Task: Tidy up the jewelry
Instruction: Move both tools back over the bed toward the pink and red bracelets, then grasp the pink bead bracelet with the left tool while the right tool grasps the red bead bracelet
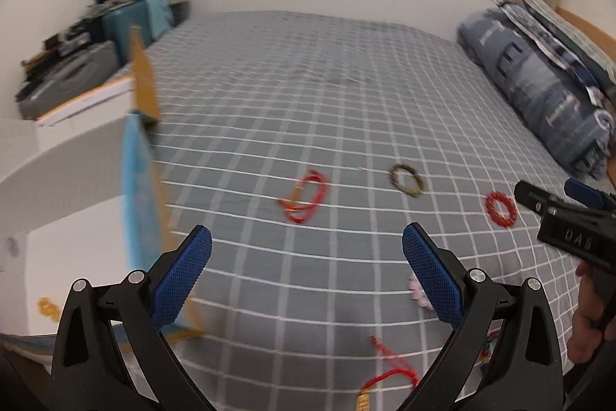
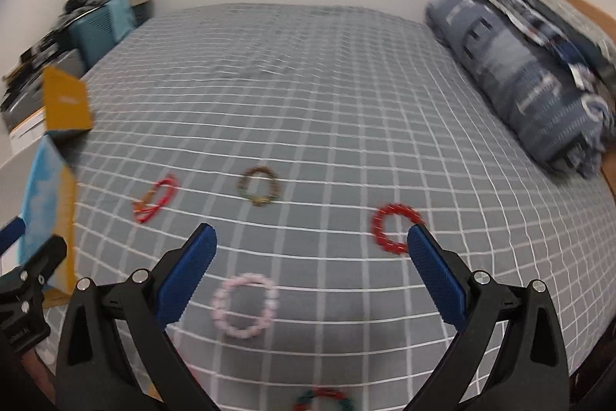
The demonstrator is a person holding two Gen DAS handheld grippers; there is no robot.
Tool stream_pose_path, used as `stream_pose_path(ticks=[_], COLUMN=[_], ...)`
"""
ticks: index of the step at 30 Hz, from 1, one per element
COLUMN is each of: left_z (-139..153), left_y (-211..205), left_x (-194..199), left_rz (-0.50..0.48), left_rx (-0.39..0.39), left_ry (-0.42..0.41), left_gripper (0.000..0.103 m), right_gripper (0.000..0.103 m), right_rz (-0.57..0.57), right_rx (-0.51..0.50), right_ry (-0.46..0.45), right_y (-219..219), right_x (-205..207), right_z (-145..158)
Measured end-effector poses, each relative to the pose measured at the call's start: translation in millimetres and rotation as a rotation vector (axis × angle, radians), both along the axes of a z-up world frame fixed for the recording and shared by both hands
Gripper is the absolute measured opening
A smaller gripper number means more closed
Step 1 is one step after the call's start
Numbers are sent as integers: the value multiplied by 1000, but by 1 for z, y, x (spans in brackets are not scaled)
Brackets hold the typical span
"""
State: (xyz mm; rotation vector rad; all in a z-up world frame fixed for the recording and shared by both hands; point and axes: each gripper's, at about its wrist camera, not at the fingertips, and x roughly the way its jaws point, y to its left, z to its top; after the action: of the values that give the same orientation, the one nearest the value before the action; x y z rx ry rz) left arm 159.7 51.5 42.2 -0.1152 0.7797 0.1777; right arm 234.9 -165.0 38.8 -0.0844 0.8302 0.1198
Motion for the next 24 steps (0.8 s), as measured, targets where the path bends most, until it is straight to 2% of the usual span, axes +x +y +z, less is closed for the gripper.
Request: stream_pose_path(ticks=[6,12,14,17,24], left_z=[-38,-75,-85,-98,-125], left_y=[-33,-43,-46,-58,-74], left_x=[30,50,55,63,79], left_rz=[-92,-123,-149,-187,-222], left_rx=[-5,12,-3,21,37], left_ry=[55,100,124,147,204], left_gripper=[97,97,97,97,97], right_gripper=[95,95,95,95,95], right_rz=[-128,-213,-217,-227,-238], right_rx=[-12,48,56,45,19], right_ry=[-5,71,89,128,163], right_y=[-50,-97,-105,-110,-109], right_x=[30,64,72,87,106], right_z=[-33,-87,-102,-125,-142])
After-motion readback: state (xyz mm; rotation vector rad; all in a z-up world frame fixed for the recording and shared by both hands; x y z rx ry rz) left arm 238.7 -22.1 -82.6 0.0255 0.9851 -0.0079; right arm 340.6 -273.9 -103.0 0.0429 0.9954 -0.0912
